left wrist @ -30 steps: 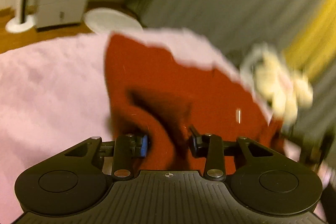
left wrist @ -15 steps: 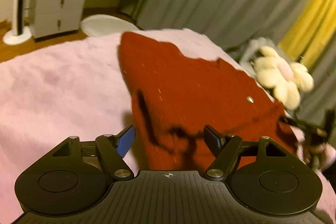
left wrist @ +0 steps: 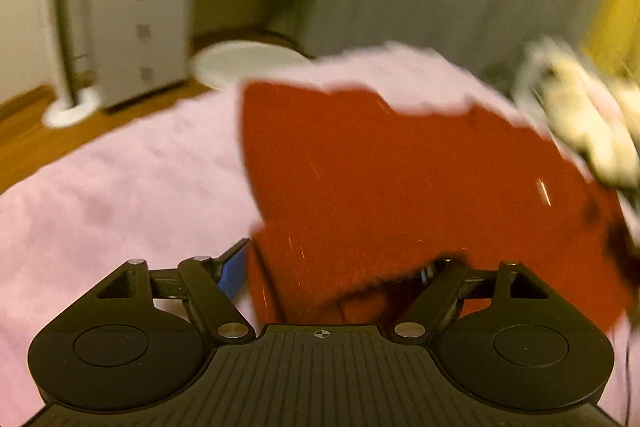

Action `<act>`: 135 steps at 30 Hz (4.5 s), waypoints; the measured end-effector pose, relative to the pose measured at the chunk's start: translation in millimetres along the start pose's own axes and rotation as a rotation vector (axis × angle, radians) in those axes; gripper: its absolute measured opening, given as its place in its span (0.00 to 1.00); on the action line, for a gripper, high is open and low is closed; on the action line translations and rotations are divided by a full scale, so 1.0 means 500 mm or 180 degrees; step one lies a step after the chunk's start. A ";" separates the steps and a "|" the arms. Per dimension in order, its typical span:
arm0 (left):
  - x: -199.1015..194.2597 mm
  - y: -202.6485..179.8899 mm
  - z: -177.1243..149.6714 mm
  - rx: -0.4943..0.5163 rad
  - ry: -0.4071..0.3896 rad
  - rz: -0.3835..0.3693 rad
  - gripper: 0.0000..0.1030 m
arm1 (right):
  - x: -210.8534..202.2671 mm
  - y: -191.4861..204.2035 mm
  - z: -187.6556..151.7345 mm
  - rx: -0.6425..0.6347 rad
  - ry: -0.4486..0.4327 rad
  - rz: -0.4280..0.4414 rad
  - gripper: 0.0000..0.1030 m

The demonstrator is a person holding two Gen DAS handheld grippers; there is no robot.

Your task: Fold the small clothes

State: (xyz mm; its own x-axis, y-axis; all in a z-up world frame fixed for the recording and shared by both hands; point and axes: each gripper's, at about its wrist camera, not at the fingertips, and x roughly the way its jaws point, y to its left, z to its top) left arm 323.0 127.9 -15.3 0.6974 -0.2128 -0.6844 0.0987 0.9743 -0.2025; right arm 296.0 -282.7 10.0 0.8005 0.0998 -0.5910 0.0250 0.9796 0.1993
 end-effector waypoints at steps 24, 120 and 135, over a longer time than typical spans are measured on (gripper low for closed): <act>-0.083 0.035 -0.063 0.0213 0.0004 -0.0265 0.83 | -0.019 0.208 -0.041 -0.1032 0.0280 0.0853 0.35; 0.064 -0.031 -0.015 -0.0739 -0.0590 0.0610 0.86 | -0.002 -0.055 -0.042 0.0108 -0.0373 -0.0492 0.54; -0.034 -0.009 -0.100 -0.0597 -0.0033 -0.0102 0.64 | -0.082 -0.041 -0.107 0.0233 -0.0014 0.0472 0.14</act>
State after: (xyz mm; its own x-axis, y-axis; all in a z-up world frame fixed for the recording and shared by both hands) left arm 275.4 123.4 -37.9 0.7033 -0.2419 -0.6685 -0.0124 0.9360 -0.3518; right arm 230.4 -297.6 -11.6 0.8012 0.2413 -0.5475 -0.0500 0.9389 0.3406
